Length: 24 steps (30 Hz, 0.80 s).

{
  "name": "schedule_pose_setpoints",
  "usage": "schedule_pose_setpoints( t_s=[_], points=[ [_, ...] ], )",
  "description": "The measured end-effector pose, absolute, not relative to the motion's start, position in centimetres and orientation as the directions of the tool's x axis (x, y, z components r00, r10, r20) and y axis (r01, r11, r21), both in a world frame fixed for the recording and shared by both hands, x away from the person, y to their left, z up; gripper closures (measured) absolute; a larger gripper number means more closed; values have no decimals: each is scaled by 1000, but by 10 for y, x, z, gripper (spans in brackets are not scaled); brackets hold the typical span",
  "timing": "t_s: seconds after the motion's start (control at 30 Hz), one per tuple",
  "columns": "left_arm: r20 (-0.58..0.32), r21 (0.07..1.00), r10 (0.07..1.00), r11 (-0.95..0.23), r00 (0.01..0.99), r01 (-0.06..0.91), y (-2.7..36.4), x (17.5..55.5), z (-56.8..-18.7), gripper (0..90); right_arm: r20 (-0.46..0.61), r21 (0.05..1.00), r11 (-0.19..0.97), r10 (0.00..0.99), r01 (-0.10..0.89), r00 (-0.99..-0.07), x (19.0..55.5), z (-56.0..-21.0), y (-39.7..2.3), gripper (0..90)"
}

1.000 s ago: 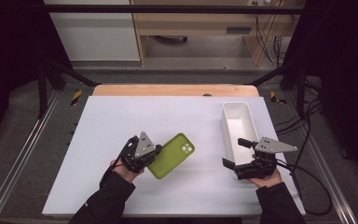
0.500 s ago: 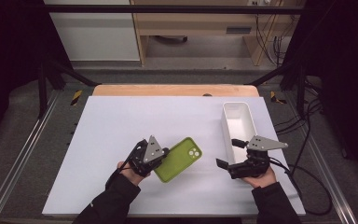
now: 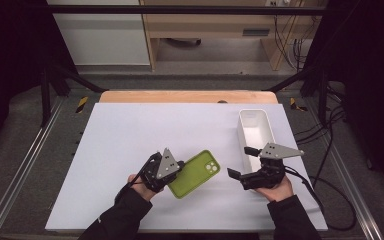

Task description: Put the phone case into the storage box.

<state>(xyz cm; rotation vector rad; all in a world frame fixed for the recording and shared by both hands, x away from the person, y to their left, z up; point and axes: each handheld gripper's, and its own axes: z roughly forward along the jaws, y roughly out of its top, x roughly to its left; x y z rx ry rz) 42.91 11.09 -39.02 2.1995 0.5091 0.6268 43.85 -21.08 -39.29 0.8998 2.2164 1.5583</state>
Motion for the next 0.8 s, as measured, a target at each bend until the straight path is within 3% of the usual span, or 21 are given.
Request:
schedule_pose_setpoints(
  t_s=[0.8],
  points=[
    [317,761,500,-641,806,98,105,423,-384,877,136,880,289,606,376,-784,456,-378,-175,42]
  ],
)
